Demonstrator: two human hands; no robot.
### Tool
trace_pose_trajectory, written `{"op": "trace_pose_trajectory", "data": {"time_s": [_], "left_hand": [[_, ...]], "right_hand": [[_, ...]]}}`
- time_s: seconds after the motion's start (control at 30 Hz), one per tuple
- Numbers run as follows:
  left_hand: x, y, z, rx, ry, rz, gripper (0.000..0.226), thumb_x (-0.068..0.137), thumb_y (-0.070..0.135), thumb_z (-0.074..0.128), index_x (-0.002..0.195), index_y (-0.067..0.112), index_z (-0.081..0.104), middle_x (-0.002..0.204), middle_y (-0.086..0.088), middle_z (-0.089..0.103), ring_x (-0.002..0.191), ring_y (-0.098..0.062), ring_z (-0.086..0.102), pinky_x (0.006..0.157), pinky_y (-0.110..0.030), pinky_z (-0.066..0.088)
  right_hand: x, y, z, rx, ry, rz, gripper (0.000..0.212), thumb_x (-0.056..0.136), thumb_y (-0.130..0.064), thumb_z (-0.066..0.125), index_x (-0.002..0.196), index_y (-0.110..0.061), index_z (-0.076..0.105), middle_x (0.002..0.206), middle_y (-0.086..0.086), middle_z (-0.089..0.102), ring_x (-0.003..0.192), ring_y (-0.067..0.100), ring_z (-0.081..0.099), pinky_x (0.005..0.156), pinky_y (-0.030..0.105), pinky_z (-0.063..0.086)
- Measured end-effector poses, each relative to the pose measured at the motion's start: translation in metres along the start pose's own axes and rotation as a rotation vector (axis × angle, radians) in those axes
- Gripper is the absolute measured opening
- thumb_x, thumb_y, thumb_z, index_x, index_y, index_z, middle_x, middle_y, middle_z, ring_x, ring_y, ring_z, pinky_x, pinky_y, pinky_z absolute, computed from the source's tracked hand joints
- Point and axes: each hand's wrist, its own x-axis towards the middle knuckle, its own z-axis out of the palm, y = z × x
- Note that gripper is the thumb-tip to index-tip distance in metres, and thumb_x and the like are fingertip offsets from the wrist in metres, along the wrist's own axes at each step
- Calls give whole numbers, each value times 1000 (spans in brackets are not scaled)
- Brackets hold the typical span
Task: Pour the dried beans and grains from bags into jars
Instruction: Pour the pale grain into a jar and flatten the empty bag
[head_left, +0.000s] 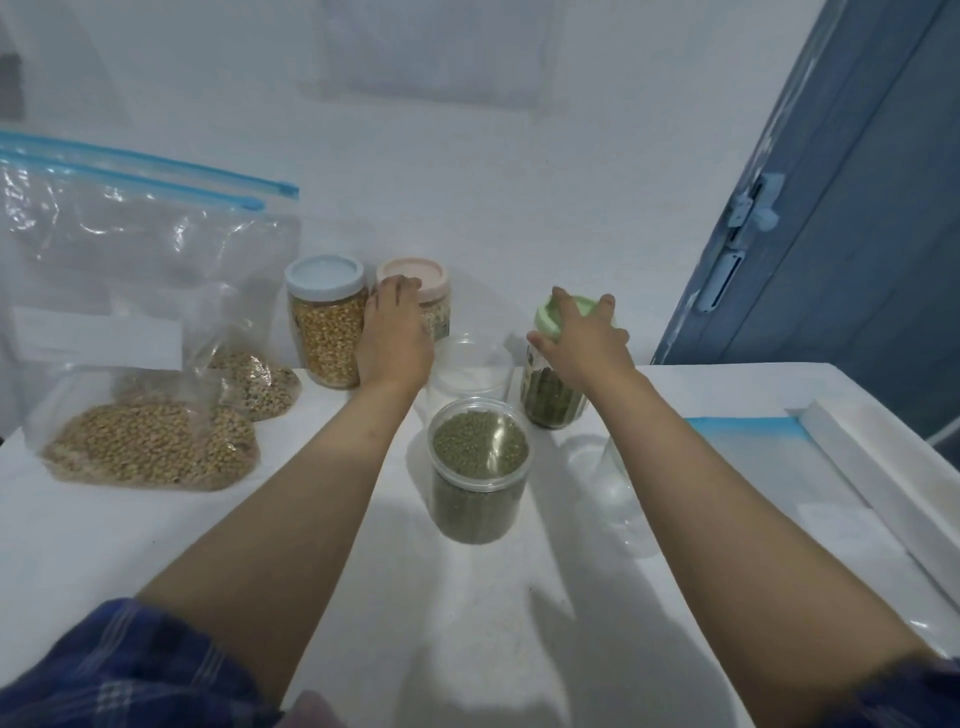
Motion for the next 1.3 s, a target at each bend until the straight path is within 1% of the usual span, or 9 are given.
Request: {"op": "trace_pose_trajectory", "data": {"time_s": [0.1, 0.2, 0.37, 0.73, 0.87, 0.97, 1.07, 1.17, 1.3], "left_hand": [[7, 0, -5, 76, 25, -11, 40, 93, 5, 50, 132, 11, 51, 136, -14, 47, 118, -36, 47, 87, -45, 45], [9, -1, -5, 117, 26, -33, 36, 92, 9, 56, 127, 16, 53, 132, -10, 49, 116, -33, 48, 76, -44, 47], [9, 0, -4, 141, 44, -40, 35, 91, 9, 59, 125, 16, 53, 129, -9, 50, 114, -32, 49, 71, -41, 46], [8, -4, -2, 168, 67, -21, 35, 91, 11, 59, 124, 17, 54, 128, -7, 51, 110, -32, 50, 65, -34, 38], [9, -3, -4, 127, 44, -24, 36, 92, 11, 56, 127, 17, 53, 132, -7, 48, 115, -32, 47, 69, -37, 41], [7, -9, -5, 21, 23, 16, 43, 90, 5, 53, 133, 12, 52, 138, -11, 46, 122, -33, 46, 90, -43, 48], [-8, -12, -10, -134, 53, 1, 51, 88, 2, 53, 138, 8, 49, 145, -13, 40, 133, -30, 40, 108, -41, 39], [-33, -7, -17, -247, 95, -31, 46, 89, 4, 53, 134, 7, 53, 140, -11, 43, 130, -25, 43, 111, -38, 36], [-73, 2, -24, -465, 105, -137, 27, 94, 10, 55, 122, 11, 57, 122, 0, 45, 115, -19, 51, 100, -23, 42]], "right_hand": [[13, -4, 2, 35, 1, -69, 64, 98, -52, 50, 154, -39, 21, 162, 17, -4, 134, 51, 27, 98, 49, 42], [27, -12, 6, 63, -4, -130, 64, 96, -53, 54, 151, -36, 26, 163, 15, -1, 133, 50, 31, 99, 46, 41], [42, -32, 21, 122, 0, -193, 66, 93, -54, 57, 146, -24, 33, 162, 13, 2, 131, 47, 36, 97, 45, 42], [57, -57, 35, 207, -27, -244, 57, 92, -47, 63, 139, -25, 42, 160, 10, 6, 130, 43, 38, 100, 41, 39], [54, -61, 37, 227, -17, -205, 59, 93, -46, 62, 142, -25, 38, 162, 10, -2, 132, 44, 36, 98, 41, 39], [45, -61, 35, 258, 4, -175, 67, 93, -50, 59, 149, -29, 29, 163, 11, -10, 132, 45, 36, 98, 43, 40], [28, -56, 29, 318, 77, -167, 65, 97, -45, 53, 152, -32, 21, 164, 11, -10, 133, 44, 34, 94, 44, 41], [2, -46, 24, 417, 199, -166, 56, 100, -35, 50, 150, -29, 26, 164, 12, -2, 137, 40, 29, 90, 40, 39], [-37, -25, 28, 603, 282, -130, 47, 100, -27, 51, 144, -22, 34, 158, 10, 18, 139, 28, 29, 91, 22, 26]]}}
